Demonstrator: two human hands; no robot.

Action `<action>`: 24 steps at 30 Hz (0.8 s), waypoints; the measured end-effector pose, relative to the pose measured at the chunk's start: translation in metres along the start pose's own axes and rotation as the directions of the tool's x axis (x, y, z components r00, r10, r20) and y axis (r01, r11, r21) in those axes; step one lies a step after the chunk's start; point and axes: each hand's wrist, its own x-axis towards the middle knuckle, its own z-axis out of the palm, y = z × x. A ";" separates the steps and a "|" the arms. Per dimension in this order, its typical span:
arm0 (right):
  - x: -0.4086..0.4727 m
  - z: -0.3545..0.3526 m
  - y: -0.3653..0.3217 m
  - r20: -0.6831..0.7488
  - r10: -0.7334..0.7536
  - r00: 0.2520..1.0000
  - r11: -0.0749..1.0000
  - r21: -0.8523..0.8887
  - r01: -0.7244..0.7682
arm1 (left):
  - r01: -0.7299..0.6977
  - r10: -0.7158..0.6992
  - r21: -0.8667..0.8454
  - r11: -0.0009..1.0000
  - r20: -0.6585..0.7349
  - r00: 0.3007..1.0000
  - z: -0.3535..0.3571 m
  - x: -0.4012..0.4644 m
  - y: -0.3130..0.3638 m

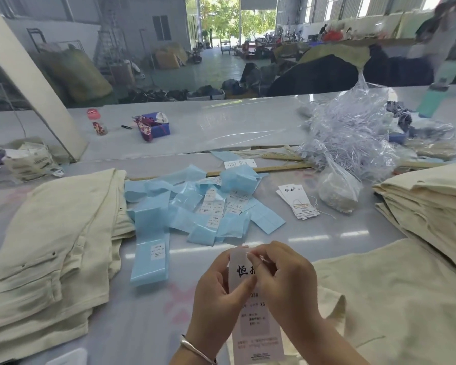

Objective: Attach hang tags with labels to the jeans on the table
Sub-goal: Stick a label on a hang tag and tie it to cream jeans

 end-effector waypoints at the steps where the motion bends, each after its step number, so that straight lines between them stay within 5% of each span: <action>1: -0.001 0.000 -0.001 -0.012 -0.008 1.000 1.000 -0.004 0.008 | -0.021 0.021 0.022 1.000 -0.001 1.000 -0.001 -0.002 0.000; 4: -0.006 0.001 -0.001 -0.047 -0.029 0.998 0.999 -0.033 0.027 | -0.040 0.041 0.028 0.999 -0.020 0.999 -0.003 -0.005 0.000; 9: -0.014 0.001 0.000 -0.094 -0.074 0.993 0.994 -0.086 0.066 | 0.126 -0.133 -0.274 0.953 -0.010 0.991 0.001 -0.005 0.006; 16: -0.017 -0.006 -0.004 -0.069 -0.048 0.996 0.983 -0.181 0.035 | 0.147 -0.152 -0.121 0.982 -0.031 0.988 0.004 -0.001 0.012; 21: -0.015 -0.014 -0.004 -0.080 -0.025 0.996 0.986 -0.165 0.012 | 0.436 -0.335 -0.397 0.808 0.299 0.893 -0.005 0.008 0.017; 24: -0.016 -0.015 -0.005 -0.075 -0.032 0.997 0.983 -0.184 0.018 | 0.437 -0.365 -0.361 0.824 0.251 0.896 -0.003 0.011 0.013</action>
